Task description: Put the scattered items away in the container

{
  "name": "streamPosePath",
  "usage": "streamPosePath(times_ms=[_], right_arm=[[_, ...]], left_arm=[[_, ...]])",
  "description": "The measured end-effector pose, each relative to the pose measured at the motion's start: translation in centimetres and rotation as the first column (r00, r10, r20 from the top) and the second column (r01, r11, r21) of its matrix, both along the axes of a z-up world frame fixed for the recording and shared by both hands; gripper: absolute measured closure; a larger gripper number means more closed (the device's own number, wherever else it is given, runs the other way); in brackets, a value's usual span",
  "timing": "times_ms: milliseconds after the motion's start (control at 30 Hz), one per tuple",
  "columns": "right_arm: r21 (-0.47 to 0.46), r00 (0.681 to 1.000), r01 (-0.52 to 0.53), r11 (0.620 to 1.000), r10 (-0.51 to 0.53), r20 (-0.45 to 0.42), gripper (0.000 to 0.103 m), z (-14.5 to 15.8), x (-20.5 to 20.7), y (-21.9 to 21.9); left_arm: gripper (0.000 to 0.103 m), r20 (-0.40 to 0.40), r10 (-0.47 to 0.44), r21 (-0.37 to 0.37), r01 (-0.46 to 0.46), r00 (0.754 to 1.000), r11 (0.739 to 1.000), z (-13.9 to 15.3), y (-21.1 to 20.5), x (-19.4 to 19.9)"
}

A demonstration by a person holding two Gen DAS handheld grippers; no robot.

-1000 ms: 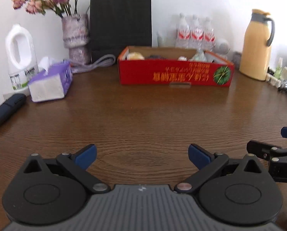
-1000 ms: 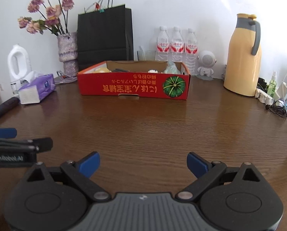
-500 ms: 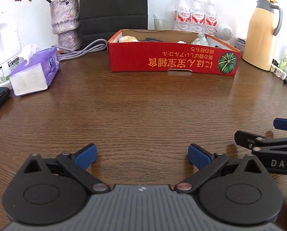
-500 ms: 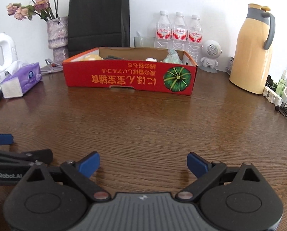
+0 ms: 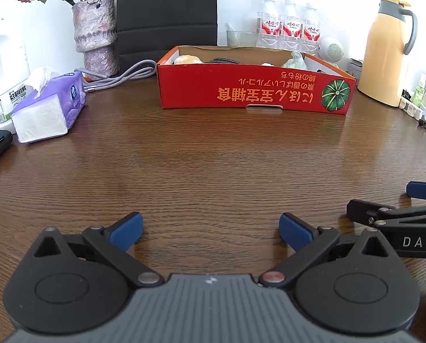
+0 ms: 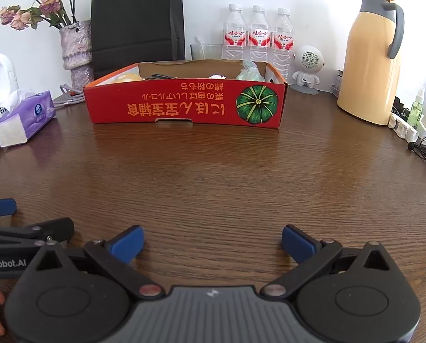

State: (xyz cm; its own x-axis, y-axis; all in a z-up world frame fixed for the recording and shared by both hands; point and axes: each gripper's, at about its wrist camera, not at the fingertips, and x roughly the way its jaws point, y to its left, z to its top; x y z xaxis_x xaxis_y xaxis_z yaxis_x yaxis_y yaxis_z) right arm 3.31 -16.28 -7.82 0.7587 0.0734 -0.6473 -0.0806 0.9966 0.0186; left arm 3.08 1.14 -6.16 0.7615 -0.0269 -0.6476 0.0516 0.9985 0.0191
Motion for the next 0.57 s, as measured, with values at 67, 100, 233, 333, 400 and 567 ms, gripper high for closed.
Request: streamPosePath(times_ms=[67,100,233,333,400,567], right_arm=[[0.000,1.000,0.000,1.000,0.000,0.000,0.000,0.00,0.00,-0.01],[0.000,1.000,0.000,1.000,0.000,0.000,0.000,0.00,0.01,-0.02],[0.000,1.000,-0.001,1.000,0.001,0.000,0.000,-0.01,0.00,0.00],[0.000,1.000,-0.001,1.000,0.001,0.000,0.000,-0.02,0.01,0.01],[0.000,1.000,0.000,1.000,0.000,0.000,0.000,-0.02,0.01,0.02],[0.000,1.000,-0.001,1.000,0.001,0.000,0.000,-0.02,-0.06,0.06]], left_arm=[[0.000,0.000,0.000,0.000,0.000,1.000,1.000,-0.01,-0.01,0.09],[0.000,0.000,0.000,0.000,0.000,1.000,1.000,-0.03,-0.02,0.10],[0.000,0.000,0.002,0.000,-0.002,1.000,1.000,-0.03,-0.12,0.11],[0.000,0.000,0.001,0.001,-0.001,1.000,1.000,-0.03,-0.10,0.12],[0.000,0.000,0.001,0.001,-0.001,1.000,1.000,-0.03,-0.08,0.12],[0.000,0.000,0.001,0.000,-0.001,1.000,1.000,-0.03,-0.08,0.14]])
